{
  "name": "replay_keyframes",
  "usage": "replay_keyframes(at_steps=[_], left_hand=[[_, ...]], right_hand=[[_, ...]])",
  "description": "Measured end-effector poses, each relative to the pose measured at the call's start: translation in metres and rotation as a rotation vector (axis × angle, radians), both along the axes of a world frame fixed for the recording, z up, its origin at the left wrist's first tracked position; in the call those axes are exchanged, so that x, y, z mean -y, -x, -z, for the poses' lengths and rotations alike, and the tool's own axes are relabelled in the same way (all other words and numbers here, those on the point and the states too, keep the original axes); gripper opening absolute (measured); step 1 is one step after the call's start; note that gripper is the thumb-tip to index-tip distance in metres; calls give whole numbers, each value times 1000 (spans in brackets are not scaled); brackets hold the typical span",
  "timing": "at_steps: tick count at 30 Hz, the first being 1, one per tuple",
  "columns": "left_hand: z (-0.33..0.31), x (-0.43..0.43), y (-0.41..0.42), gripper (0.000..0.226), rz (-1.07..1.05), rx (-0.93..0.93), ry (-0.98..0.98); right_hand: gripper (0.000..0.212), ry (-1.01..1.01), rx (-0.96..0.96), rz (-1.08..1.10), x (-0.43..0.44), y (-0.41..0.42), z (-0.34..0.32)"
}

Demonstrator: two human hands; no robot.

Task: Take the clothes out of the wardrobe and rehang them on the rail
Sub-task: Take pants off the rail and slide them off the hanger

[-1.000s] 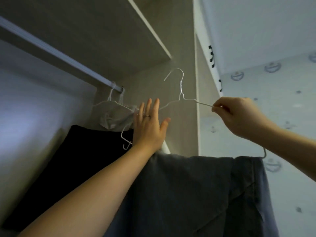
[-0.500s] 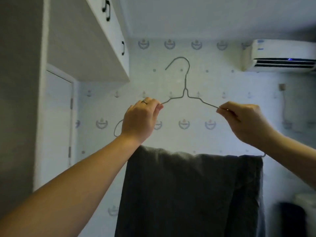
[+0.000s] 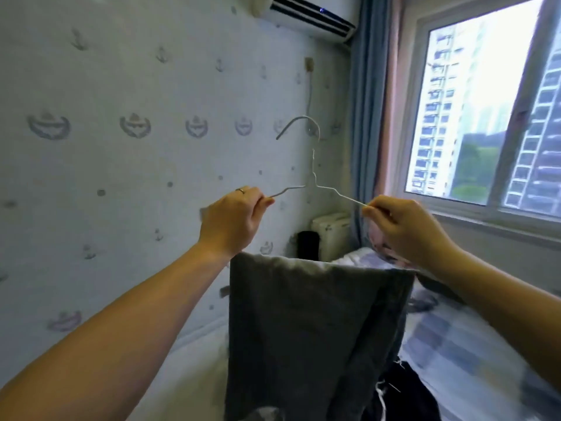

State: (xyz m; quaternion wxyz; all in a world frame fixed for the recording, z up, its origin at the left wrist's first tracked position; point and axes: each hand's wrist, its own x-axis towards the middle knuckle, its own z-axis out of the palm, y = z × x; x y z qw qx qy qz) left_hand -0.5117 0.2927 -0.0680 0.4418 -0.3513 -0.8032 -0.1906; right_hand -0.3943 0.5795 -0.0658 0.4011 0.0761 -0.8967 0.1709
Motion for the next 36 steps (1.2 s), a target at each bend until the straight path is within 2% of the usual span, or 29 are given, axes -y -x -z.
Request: replay_keyframes(at_steps=[6, 9, 14, 21, 24, 30, 36], left_hand=[[75, -130, 24, 34, 249, 178, -4], [107, -197, 30, 38, 387, 248, 12], [156, -298, 13, 31, 631, 345, 54], [205, -411, -39, 36, 1000, 459, 164], [221, -444, -70, 34, 1088, 496, 202], [239, -497, -124, 29, 1227, 543, 289], [266, -560, -149, 30, 1227, 581, 352]], right_hand=[[18, 114, 169, 260, -88, -43, 70], [20, 178, 213, 412, -122, -71, 98], [26, 271, 237, 673, -161, -130, 139], [25, 355, 204, 1027, -184, -216, 180], [24, 390, 196, 1142, -185, -250, 193], [23, 470, 209, 1266, -203, -303, 210], [25, 475, 237, 1258, -274, -330, 237]])
